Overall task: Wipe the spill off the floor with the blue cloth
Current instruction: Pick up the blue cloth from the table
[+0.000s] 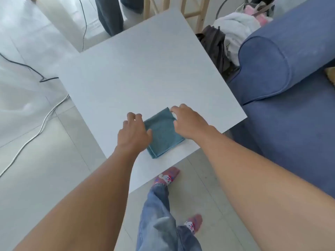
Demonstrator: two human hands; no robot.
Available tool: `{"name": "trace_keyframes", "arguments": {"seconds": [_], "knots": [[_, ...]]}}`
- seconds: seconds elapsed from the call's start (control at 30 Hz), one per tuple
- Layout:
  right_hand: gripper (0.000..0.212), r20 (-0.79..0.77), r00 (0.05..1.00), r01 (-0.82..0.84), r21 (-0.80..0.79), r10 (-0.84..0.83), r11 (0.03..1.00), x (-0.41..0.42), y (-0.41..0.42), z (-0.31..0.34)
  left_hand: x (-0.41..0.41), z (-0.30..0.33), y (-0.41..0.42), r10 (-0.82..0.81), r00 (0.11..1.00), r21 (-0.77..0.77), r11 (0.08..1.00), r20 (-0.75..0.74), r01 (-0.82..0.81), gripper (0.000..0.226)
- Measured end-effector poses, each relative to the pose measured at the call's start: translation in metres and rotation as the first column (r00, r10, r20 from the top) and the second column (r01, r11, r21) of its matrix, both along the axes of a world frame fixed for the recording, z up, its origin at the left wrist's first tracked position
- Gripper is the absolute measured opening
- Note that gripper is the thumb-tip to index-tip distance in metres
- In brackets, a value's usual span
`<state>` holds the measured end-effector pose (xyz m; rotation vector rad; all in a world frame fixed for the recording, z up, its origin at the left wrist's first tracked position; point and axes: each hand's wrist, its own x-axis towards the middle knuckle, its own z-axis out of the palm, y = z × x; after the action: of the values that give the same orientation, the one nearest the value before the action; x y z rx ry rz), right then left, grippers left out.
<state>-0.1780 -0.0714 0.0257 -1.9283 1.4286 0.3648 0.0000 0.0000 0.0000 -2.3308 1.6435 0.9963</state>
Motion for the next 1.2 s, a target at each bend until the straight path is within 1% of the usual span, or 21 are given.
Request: {"name": "trace_keyframes", "arguments": {"seconds": [0.03,0.1,0.17,0.27,0.3,0.37,0.4,0.43,0.53,0.63,0.7,0.73,0.8,0.83,0.9,0.93,0.97,1.03,1.1,1.17,1.2], "knots": [[0.047,-0.002,1.000,0.006,0.012,-0.006,1.000,0.004,0.002,-0.011,0.003,-0.007,0.001,0.008,1.000,0.016,1.000,0.013,-0.008,0.052],[0.044,-0.001,1.000,0.029,-0.004,-0.029,1.000,0.008,0.004,-0.034,0.009,-0.027,0.005,0.017,0.999,0.020,1.000,0.027,-0.017,0.047],[0.042,-0.014,0.998,0.061,-0.017,-0.062,0.998,0.014,0.010,-0.052,0.012,-0.039,0.006,0.034,0.999,-0.032,0.999,-0.008,-0.034,0.040],[0.040,0.015,0.980,0.201,-0.045,-0.200,0.979,0.023,0.011,-0.068,0.013,-0.048,0.002,0.080,0.996,-0.100,0.991,-0.045,-0.085,0.031],[0.035,0.036,0.965,0.262,-0.032,-0.260,0.965,0.025,0.012,-0.072,0.013,-0.051,0.001,0.075,0.996,-0.094,0.992,-0.045,-0.079,0.028],[0.019,0.054,0.937,0.344,0.006,-0.344,0.939,0.027,0.013,-0.075,0.012,-0.054,-0.001,0.086,0.993,-0.093,0.991,-0.079,-0.093,0.024],[0.011,0.058,0.925,0.376,0.026,-0.377,0.926,0.027,0.013,-0.076,0.012,-0.055,0.000,0.094,0.988,-0.110,0.988,-0.122,-0.107,0.021],[0.006,0.071,0.907,0.412,0.052,-0.415,0.909,0.026,0.013,-0.075,0.011,-0.054,0.001,0.092,0.981,-0.129,0.985,-0.172,-0.115,0.017],[0.010,0.172,0.824,0.531,0.102,-0.540,0.841,0.019,0.016,-0.071,0.007,-0.051,0.003,0.090,0.935,-0.154,0.977,-0.342,-0.150,0.010],[0.005,0.306,0.700,0.651,0.096,-0.645,0.753,-0.001,0.021,-0.068,-0.008,-0.046,-0.007,0.139,0.848,-0.170,0.951,-0.511,-0.258,0.008],[0.005,0.380,0.625,0.713,0.078,-0.682,0.697,-0.021,0.025,-0.070,-0.027,-0.044,-0.021,0.166,0.791,-0.158,0.936,-0.589,-0.314,0.010],[0.006,0.413,0.576,0.747,0.084,-0.705,0.660,-0.034,0.028,-0.071,-0.041,-0.043,-0.028,0.160,0.774,-0.152,0.937,-0.612,-0.314,0.012],[0.012,0.473,0.461,0.814,0.111,-0.750,0.570,-0.063,0.036,-0.076,-0.072,-0.041,-0.039,0.120,0.765,-0.167,0.943,-0.633,-0.286,0.017],[0.018,0.496,0.402,0.842,0.129,-0.770,0.523,-0.078,0.041,-0.076,-0.088,-0.040,-0.042,0.097,0.761,-0.178,0.946,-0.642,-0.270,0.021],[0.039,0.545,0.314,0.875,0.150,-0.777,0.460,-0.110,0.052,-0.074,-0.123,-0.036,-0.045,0.047,0.736,-0.181,0.957,-0.675,-0.227,0.031],[0.048,0.570,0.294,0.882,0.148,-0.768,0.447,-0.127,0.059,-0.072,-0.142,-0.033,-0.044,0.016,0.712,-0.170,0.967,-0.702,-0.190,0.037],[0.050,0.588,0.288,0.887,0.133,-0.756,0.442,-0.147,0.069,-0.070,-0.164,-0.031,-0.041,-0.023,0.685,-0.159,0.978,-0.728,-0.137,0.042],[0.044,0.595,0.301,0.895,0.094,-0.745,0.436,-0.181,0.088,-0.068,-0.199,-0.027,-0.033,-0.139,0.660,-0.180,0.984,-0.738,0.006,0.047],[0.038,0.572,0.301,0.912,0.061,-0.763,0.406,-0.217,0.113,-0.067,-0.234,-0.025,-0.021,-0.243,0.645,-0.202,0.970,-0.724,0.138,0.051],[0.037,0.548,0.284,0.929,0.045,-0.787,0.367,-0.246,0.138,-0.069,-0.260,-0.027,-0.008,-0.259,0.649,-0.163,0.965,-0.715,0.206,0.054],[0.038,0.539,0.266,0.940,0.038,-0.799,0.339,-0.261,0.152,-0.071,-0.275,-0.028,-0.001,-0.254,0.636,-0.130,0.963,-0.728,0.235,0.057]]}}
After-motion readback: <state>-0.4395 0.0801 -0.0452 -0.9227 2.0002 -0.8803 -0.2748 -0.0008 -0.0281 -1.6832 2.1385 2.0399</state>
